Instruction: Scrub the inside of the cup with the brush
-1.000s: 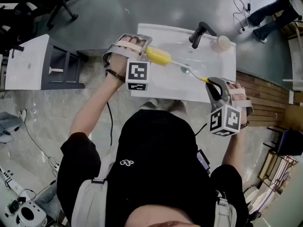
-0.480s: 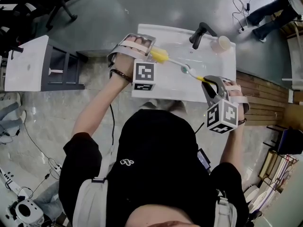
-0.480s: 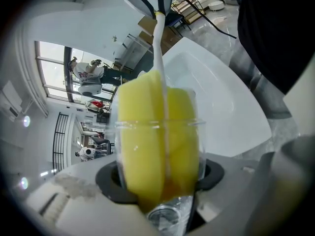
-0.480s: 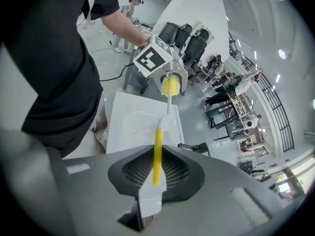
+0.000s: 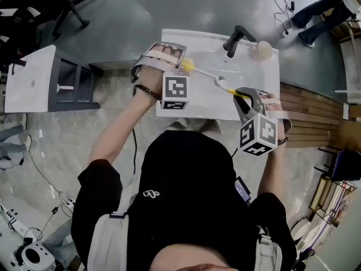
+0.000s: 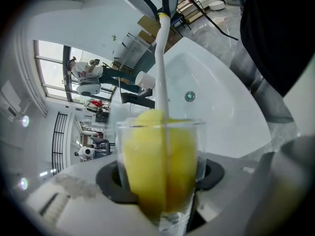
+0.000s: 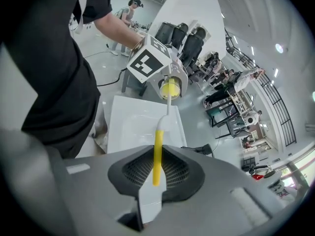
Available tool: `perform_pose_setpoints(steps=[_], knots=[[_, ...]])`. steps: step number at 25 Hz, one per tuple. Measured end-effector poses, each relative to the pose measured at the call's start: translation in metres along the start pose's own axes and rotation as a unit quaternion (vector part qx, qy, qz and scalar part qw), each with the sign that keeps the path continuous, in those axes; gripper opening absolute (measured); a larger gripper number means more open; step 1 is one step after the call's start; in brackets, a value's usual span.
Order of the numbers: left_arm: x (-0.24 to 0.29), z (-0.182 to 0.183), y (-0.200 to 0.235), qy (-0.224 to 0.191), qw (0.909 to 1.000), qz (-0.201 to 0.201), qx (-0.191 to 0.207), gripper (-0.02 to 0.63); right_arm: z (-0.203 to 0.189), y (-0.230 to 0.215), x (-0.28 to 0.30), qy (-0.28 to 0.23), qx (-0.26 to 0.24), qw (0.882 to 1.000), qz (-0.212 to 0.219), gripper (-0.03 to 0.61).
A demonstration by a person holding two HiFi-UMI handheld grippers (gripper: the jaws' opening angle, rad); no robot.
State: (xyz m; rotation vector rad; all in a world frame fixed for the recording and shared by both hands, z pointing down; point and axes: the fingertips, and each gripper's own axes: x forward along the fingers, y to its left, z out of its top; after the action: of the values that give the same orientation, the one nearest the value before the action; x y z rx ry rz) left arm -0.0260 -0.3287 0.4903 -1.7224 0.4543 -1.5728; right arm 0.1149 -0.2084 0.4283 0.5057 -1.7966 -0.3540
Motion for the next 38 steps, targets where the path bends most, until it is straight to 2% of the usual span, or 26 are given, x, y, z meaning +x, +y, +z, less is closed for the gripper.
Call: perform_pose_setpoints(steps=[19,27,38], knots=[[-0.001,0.009,-0.005,0.011,0.9996,-0.015,-0.021,0.27,0.025,0.003,0.015,-0.011,0.002,1.0,0.007,0.051],[0.006,0.008,-0.009,-0.031,0.9983,-0.012,-0.049,0.27,0.027,0.0,0.009,-0.055,0.049,0.997,0.027,0.049],[0.009,0.011,-0.011,-0.062,0.9965,-0.02,-0.053,0.27,0.019,0.001,0.006,-0.057,0.061,0.996,0.036,0.049]])
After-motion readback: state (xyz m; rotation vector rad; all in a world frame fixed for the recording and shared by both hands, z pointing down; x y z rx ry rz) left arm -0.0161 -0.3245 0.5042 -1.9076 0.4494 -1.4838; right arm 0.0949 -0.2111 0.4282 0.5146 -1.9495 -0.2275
